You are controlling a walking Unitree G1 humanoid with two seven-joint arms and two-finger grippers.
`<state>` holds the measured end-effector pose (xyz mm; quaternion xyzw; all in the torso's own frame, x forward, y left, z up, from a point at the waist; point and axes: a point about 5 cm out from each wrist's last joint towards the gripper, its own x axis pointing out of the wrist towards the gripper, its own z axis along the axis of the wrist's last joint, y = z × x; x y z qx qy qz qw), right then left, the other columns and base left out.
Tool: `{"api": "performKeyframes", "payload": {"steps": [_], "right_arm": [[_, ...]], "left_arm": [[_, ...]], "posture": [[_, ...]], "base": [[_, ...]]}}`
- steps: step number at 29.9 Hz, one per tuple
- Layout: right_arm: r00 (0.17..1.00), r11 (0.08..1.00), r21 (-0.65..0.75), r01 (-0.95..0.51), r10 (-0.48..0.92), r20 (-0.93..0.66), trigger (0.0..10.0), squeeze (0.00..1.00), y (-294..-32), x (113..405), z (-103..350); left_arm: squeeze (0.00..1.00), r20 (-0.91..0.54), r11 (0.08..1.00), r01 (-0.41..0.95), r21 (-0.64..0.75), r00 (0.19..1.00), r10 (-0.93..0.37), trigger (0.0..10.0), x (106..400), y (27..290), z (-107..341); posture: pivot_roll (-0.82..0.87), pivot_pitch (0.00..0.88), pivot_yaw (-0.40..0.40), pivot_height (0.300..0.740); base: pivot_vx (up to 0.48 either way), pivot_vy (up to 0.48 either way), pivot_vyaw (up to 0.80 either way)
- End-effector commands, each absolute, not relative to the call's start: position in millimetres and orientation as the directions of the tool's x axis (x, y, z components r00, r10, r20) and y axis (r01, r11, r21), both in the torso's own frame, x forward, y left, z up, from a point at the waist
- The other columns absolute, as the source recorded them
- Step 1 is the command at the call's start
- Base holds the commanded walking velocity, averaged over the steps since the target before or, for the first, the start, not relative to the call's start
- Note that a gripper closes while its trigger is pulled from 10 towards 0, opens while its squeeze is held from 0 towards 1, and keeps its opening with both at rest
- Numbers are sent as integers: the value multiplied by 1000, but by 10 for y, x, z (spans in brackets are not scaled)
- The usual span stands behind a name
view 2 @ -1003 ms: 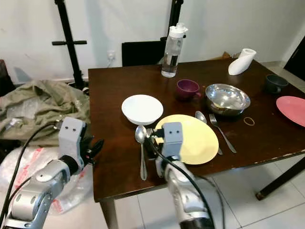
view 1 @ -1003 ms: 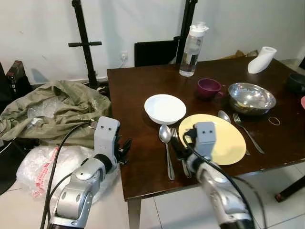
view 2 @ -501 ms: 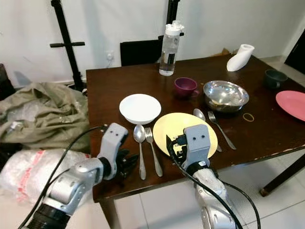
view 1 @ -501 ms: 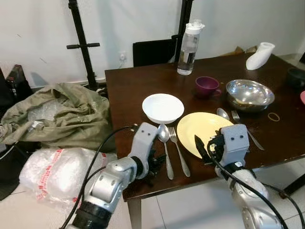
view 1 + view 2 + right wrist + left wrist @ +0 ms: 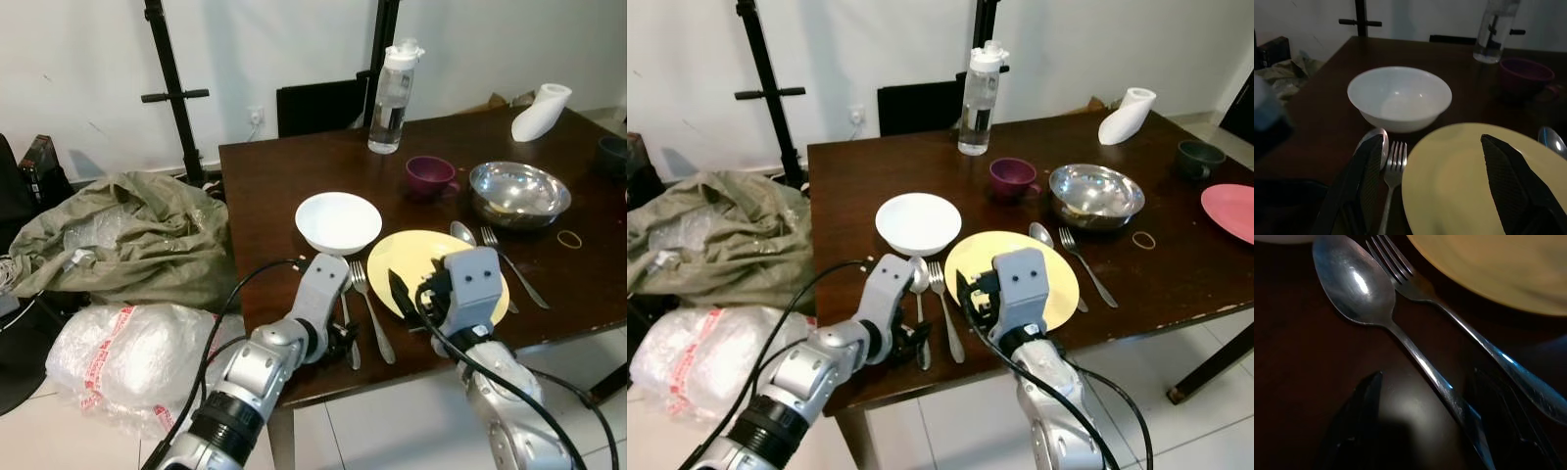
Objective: Setting the table
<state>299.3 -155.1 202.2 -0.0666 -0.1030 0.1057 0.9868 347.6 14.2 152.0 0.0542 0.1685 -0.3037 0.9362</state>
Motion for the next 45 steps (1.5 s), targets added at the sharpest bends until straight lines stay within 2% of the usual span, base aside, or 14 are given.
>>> {"api": "performKeyframes", "payload": {"steps": [1,8,9,10,11,12,13,14,20,31,34,35,42,45], "right_arm": [[953,965,-159,-210,239,187,10000,0,-1498,2982,2033],[943,955,-163,-247,276,187,10000,0,-1399,2964,2060],[944,955,-161,-248,276,183,10000,0,-1394,2959,2052],[944,955,-160,-248,276,180,10000,0,-1393,2956,2045],[945,956,-159,-248,275,178,10000,0,-1393,2953,2041],[946,956,-157,-248,274,175,10000,0,-1393,2950,2035],[946,956,-157,-248,274,175,10000,0,-1393,2950,2035],[947,956,-156,-248,273,171,10000,0,-1392,2947,2027],[947,956,-155,-250,275,166,10000,0,-1388,2935,2029],[941,950,-163,-266,293,171,10000,0,-1364,2916,2074],[929,937,-171,-304,331,164,10000,0,-1326,2896,2083],[894,899,-184,-398,425,142,10000,0,-1236,2836,2079],[848,856,-173,-488,512,139,10000,0,-1156,2766,2128],[827,842,-146,-520,539,160,10000,0,-1137,2754,2211]], "left_arm": [[0,-364,814,581,-7,757,-543,10000,3479,141,1474],[0,-426,832,555,25,758,-493,9804,3506,69,1392],[0,-451,845,534,45,765,-460,5569,3512,97,1343],[0,-469,853,520,55,767,-438,4157,3513,122,1302],[0,-484,857,512,64,767,-422,3529,3510,145,1266],[0,-500,860,503,79,767,-403,2235,3506,176,1222],[0,-500,860,503,79,767,-403,2235,3506,176,1222],[0,-517,862,497,99,766,-382,78,3499,219,1166],[0,-557,879,447,165,778,-291,0,3500,424,1014],[0,-567,902,397,167,788,-242,0,3503,635,967],[0,-560,912,380,155,794,-236,0,3511,692,972],[0,-550,924,357,134,803,-230,0,3529,772,988],[0,-510,929,358,91,818,-266,0,3552,849,1067],[0,-477,908,417,36,806,-351,0,3533,844,1155]], "posture": [[-10,144,128,740],[-5,158,128,740],[-3,161,128,740],[-3,161,128,740],[-1,166,127,740],[-1,166,127,740],[-1,166,127,740],[-1,166,127,740],[6,175,121,740],[8,180,116,740],[6,183,111,740],[4,185,102,740],[1,186,97,740],[-4,186,93,740]], "base": [[0,0,0],[0,0,0],[0,0,0],[0,0,0],[0,0,0],[0,0,0],[0,0,0],[0,0,0],[0,0,0],[0,0,0],[0,0,0],[0,0,0],[0,0,0],[0,0,0]]}}
